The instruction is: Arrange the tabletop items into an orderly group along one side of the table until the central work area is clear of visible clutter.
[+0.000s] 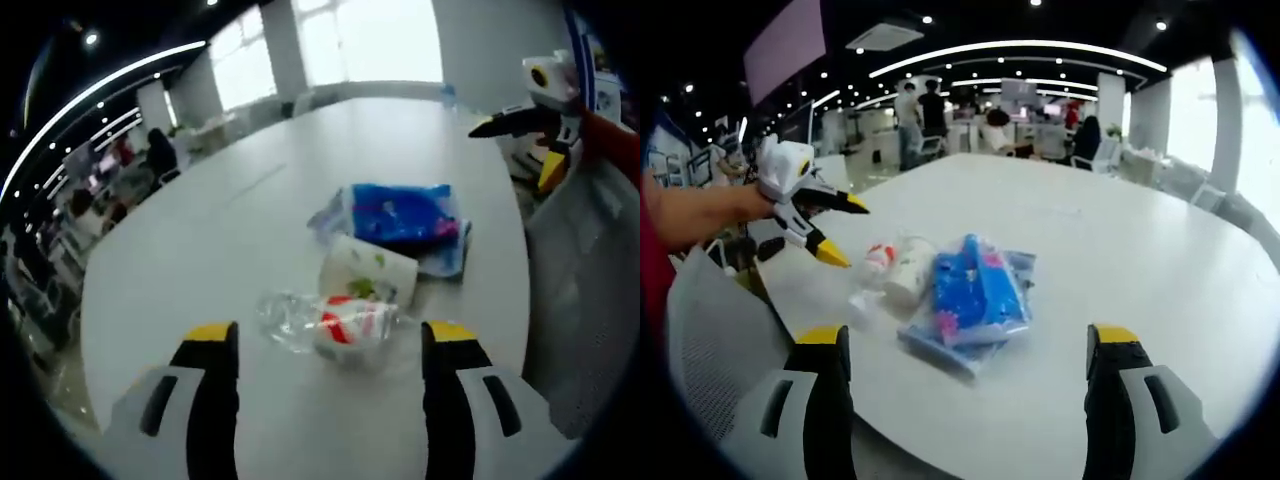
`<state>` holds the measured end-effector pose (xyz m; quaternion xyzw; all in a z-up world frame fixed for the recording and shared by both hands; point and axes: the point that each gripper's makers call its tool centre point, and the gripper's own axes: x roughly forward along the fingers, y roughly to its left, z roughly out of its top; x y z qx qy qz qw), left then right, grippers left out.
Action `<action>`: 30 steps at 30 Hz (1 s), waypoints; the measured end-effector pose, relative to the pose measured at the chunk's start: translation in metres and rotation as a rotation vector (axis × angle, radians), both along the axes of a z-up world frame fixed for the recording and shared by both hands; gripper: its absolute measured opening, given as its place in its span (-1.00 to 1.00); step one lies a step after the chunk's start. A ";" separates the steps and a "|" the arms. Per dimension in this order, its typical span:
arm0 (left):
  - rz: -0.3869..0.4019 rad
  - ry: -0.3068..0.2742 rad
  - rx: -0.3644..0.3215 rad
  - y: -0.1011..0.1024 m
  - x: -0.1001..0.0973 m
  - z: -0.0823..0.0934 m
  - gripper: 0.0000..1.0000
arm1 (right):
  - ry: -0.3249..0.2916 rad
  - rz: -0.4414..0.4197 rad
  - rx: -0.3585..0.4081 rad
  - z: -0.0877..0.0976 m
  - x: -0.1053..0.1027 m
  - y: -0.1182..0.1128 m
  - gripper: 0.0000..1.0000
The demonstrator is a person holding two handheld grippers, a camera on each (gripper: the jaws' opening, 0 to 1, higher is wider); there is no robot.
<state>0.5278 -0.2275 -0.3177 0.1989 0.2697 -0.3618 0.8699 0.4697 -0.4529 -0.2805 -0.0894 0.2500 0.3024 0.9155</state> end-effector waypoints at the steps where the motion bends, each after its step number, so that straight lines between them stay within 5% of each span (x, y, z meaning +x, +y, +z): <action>1: -0.003 -0.002 -0.002 -0.001 0.000 0.001 0.42 | 0.000 -0.001 0.000 0.000 0.000 0.000 0.95; 6: -0.016 0.001 0.004 -0.002 -0.001 -0.001 0.41 | 0.003 0.010 -0.003 -0.001 -0.001 0.003 0.95; 13: -0.024 0.006 0.002 -0.002 -0.002 -0.002 0.40 | -0.009 0.090 -0.100 -0.006 -0.004 0.018 0.97; 30: -0.016 0.005 -0.004 0.006 -0.005 -0.001 0.38 | 0.019 0.269 -0.045 0.002 -0.005 0.095 0.78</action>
